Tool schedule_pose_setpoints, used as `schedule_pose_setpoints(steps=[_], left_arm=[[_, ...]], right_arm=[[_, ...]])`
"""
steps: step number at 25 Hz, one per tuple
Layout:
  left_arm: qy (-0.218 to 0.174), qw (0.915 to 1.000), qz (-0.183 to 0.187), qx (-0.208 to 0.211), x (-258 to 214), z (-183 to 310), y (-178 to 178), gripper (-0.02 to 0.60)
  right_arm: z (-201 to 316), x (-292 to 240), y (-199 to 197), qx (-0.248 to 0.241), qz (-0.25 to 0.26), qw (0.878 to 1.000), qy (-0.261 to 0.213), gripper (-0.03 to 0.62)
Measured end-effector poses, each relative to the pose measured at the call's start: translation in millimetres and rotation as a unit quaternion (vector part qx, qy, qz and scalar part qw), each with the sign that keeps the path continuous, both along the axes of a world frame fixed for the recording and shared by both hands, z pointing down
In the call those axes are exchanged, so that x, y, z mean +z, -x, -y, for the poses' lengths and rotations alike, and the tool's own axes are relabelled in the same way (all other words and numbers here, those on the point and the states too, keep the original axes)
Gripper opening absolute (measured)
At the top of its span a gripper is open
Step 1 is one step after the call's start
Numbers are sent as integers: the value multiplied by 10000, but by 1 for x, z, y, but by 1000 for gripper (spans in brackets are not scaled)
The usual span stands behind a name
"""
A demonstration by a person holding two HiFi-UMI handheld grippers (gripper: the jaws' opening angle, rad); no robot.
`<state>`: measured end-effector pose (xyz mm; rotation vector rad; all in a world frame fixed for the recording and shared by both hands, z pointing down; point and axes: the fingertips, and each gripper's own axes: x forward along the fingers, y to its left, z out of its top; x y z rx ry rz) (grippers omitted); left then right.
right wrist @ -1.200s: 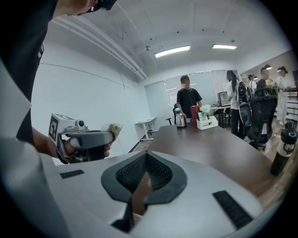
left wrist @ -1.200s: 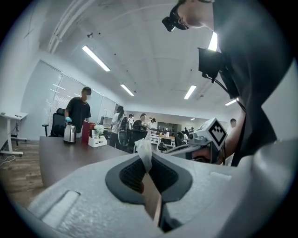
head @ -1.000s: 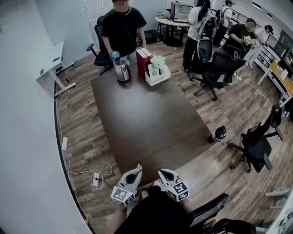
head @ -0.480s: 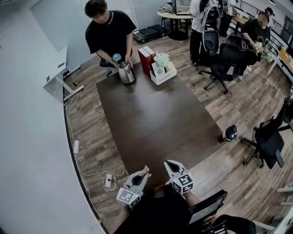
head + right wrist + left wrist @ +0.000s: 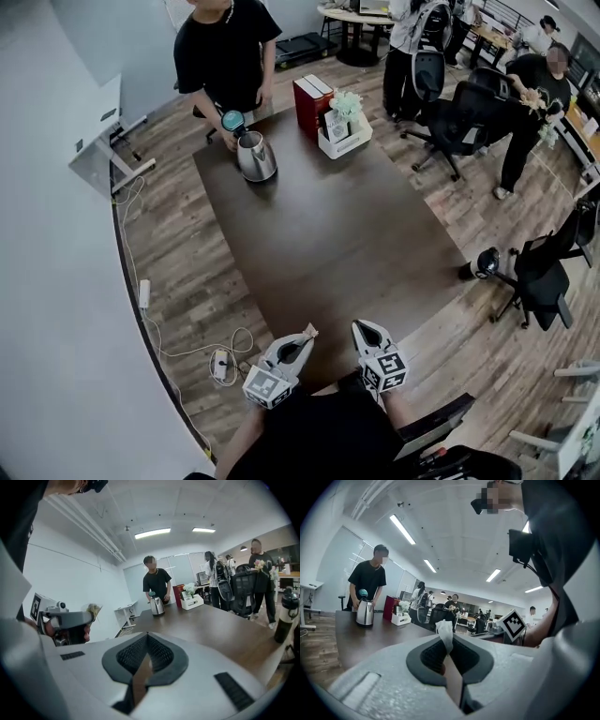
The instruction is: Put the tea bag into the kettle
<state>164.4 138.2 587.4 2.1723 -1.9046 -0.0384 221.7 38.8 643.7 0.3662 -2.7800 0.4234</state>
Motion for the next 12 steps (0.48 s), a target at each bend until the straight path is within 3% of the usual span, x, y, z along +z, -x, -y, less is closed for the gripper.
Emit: schedule_pose_setpoints(steps=[7, 12], left_arm=[[184, 9940, 69, 1077, 21, -28, 85, 15], [77, 9886, 265, 1478, 14, -18, 117, 15]], right_arm=[[-71, -3, 64, 631, -73, 9979, 95, 6], [-100, -11, 74, 623, -139, 9979, -105, 6]])
